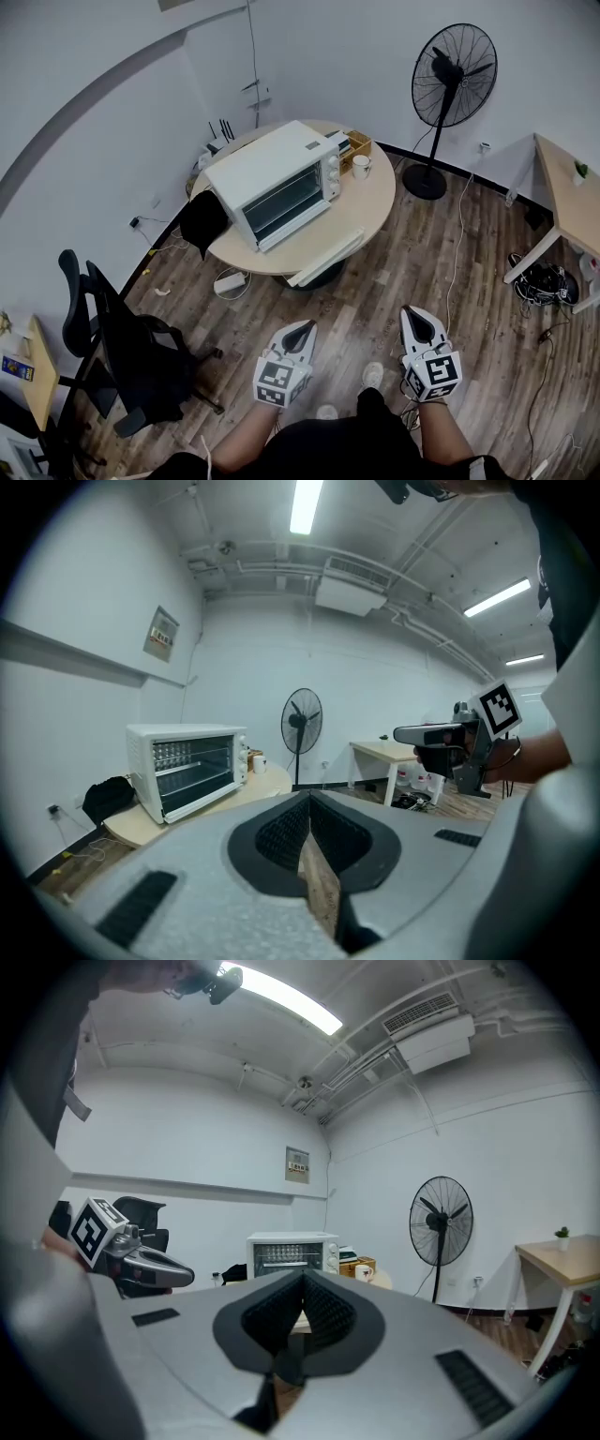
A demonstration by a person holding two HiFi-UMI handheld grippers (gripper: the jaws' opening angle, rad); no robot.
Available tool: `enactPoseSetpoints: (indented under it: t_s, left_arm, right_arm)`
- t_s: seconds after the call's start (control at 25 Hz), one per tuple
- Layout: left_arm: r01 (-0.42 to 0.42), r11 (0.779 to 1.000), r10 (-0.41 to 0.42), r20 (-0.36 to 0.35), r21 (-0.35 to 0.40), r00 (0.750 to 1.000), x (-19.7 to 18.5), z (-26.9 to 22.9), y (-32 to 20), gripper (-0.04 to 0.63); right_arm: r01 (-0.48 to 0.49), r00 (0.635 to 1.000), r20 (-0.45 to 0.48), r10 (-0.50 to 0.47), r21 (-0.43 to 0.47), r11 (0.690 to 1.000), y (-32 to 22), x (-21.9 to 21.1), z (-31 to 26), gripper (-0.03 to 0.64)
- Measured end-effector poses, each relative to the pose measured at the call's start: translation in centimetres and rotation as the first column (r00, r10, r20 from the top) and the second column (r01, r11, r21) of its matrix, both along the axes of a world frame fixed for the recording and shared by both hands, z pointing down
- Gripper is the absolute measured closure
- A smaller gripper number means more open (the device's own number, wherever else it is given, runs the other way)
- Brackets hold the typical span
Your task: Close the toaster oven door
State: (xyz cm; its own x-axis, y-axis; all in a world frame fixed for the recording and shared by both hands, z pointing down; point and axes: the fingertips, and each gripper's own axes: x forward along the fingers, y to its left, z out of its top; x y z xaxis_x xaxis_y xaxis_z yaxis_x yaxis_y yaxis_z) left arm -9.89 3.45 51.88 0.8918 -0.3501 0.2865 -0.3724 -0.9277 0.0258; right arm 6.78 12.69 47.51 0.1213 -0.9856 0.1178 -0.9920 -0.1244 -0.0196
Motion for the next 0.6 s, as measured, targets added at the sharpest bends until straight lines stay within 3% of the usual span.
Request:
enactPoseSetpoints:
  t_s: [0.32, 0.6]
  left_arm:
    - [0.035, 0.999, -0.035, 0.026, -0.019, 0.999, 6.8, 0.4, -3.8, 0.588]
    - [0.131, 0.991, -0.131, 0.040, -0.010, 0.991, 10.3, 0.4, -7.2, 0.588]
  right_arm:
    - [0.067, 0.998, 0.016, -0.067, 0.008, 0.998, -5.5, 6.3, -0.3, 0.620]
    - [0.169, 0.983, 0.062, -0.170, 0.025, 0.985, -10.1, 10.5, -0.6, 0.620]
